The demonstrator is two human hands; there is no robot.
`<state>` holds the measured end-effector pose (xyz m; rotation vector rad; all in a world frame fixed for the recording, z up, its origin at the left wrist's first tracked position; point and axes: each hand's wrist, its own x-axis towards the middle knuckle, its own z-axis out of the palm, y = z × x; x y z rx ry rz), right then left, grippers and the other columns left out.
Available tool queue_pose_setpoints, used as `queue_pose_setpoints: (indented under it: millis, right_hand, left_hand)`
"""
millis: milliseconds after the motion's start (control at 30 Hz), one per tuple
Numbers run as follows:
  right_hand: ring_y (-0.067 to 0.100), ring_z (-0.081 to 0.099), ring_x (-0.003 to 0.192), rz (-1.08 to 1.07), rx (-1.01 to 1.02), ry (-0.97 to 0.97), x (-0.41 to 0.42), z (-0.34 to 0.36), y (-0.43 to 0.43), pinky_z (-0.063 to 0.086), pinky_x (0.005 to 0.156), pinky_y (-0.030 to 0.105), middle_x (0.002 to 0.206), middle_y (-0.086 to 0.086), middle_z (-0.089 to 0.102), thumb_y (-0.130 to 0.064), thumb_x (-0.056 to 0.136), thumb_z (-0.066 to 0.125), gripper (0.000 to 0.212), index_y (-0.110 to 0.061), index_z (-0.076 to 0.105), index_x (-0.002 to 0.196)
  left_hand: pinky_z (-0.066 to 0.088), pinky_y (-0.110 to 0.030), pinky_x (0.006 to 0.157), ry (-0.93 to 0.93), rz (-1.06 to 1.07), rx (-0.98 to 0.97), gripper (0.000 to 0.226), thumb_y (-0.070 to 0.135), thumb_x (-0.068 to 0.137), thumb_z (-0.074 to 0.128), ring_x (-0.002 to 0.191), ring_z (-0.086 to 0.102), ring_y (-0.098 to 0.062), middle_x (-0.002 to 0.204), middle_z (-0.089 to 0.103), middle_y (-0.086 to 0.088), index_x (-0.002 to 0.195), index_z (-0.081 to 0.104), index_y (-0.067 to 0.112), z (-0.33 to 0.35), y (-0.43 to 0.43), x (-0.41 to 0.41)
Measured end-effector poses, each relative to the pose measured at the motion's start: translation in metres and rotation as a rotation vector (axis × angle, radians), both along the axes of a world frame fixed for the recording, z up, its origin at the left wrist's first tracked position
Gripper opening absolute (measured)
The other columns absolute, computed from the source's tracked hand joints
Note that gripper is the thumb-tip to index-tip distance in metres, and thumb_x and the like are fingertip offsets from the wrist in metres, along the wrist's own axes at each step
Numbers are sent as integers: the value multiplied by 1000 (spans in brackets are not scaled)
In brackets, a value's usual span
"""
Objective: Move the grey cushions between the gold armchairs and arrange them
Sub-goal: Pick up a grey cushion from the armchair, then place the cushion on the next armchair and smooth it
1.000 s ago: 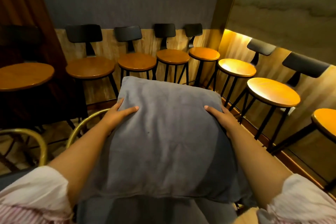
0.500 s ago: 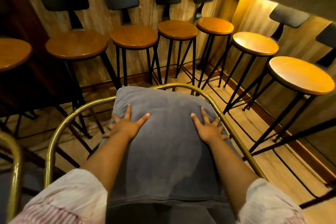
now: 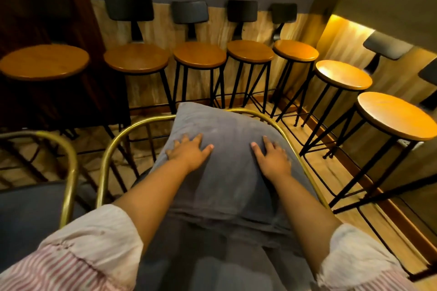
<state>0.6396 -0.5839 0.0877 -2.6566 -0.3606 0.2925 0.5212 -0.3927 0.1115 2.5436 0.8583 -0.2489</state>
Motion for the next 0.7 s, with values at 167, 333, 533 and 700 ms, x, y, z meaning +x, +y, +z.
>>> queue_pose_setpoints:
  millis: [167, 333, 533, 700]
  right_hand:
    - [35, 36, 136, 211, 123, -27, -91, 31, 18, 33, 109, 52, 149, 13, 40, -52, 94, 38, 58, -16, 44, 140]
    - [33, 54, 118, 432, 331, 6, -198, 54, 44, 46, 93, 41, 129, 16, 60, -40, 97, 44, 46, -8, 57, 127]
    - [30, 58, 117, 681, 449, 132, -319, 58, 99, 43, 93, 33, 124, 17, 64, -30, 96, 52, 39, -4, 60, 124]
    - [28, 60, 116, 824, 461, 251, -414, 45, 162, 45, 97, 35, 120, 15, 67, -36, 92, 53, 44, -4, 62, 122]
  left_hand:
    - [37, -44, 108, -75, -23, -22, 55, 48, 95, 40, 135, 41, -32, 150, 39, -10, 143, 39, 21, 25, -29, -106]
    - [44, -41, 100, -192, 191, -25, 49, 41, 96, 41, 123, 53, -34, 139, 54, -13, 139, 45, 19, 45, -42, -229]
    - [35, -47, 110, -197, 442, -6, 57, 50, 96, 36, 136, 41, -31, 151, 40, -8, 145, 36, 22, 55, -15, -381]
    - [37, -49, 108, -269, 627, -16, 64, 59, 91, 37, 135, 43, -30, 147, 46, -6, 142, 42, 20, 54, 24, -501]
